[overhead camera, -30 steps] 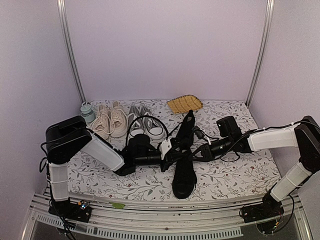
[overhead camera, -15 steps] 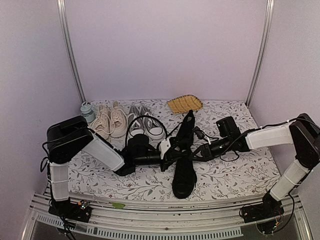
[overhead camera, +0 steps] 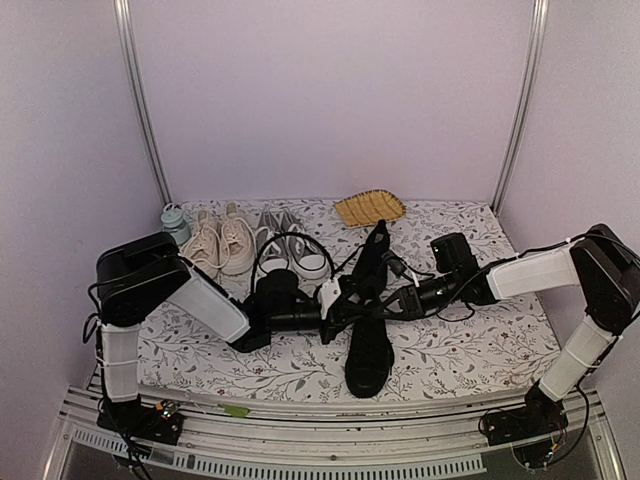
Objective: Tie the shoes
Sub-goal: Adjust the loops with the shoelace on the shoe, then adjust the loop with the shoelace from the shoe.
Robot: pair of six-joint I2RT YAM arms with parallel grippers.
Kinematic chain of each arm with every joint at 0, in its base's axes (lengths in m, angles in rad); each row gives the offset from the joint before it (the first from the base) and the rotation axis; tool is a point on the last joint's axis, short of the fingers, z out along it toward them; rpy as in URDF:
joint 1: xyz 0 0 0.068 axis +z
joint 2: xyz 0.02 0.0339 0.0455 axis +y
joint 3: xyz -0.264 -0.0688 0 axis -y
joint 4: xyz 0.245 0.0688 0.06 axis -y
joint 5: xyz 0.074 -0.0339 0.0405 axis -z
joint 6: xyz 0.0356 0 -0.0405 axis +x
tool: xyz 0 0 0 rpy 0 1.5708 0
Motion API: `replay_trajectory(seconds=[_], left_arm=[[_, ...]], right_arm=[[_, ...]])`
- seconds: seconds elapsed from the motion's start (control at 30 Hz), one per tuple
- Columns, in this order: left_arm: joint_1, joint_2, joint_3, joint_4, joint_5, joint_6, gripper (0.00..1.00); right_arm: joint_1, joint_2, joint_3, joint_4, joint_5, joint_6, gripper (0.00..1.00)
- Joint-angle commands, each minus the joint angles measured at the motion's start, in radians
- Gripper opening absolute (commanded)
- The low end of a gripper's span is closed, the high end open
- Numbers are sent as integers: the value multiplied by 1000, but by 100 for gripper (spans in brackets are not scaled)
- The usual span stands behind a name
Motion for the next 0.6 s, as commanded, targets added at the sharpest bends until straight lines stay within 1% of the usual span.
replay_trajectory(seconds=[0.0, 0.1, 0.23, 0.33, 0.37, 0.4, 0.5, 0.57], left_arm=[[18, 10, 18, 48, 7, -9, 0], [18, 11, 19, 49, 10, -12, 0], [20, 10, 19, 53, 16, -23, 0], [28, 6, 18, 58, 30, -42, 0], [32, 4, 16, 63, 30, -53, 2], [36, 3, 13, 72, 33, -64, 7], [53, 2, 10, 88, 64, -80, 18], [62, 4, 14, 79, 74, -80, 23]], right_arm=[[-3, 21, 21, 32, -13, 6, 16], [-3, 17, 16, 38, -6, 9, 13], [-3, 12, 7, 43, -6, 13, 2], [-3, 2, 1, 33, 1, 10, 0], [-3, -5, -2, 31, 6, 9, 0], [-3, -11, -6, 31, 10, 9, 0], [-3, -24, -9, 23, 13, 9, 0], [-3, -29, -6, 5, 17, 1, 0]])
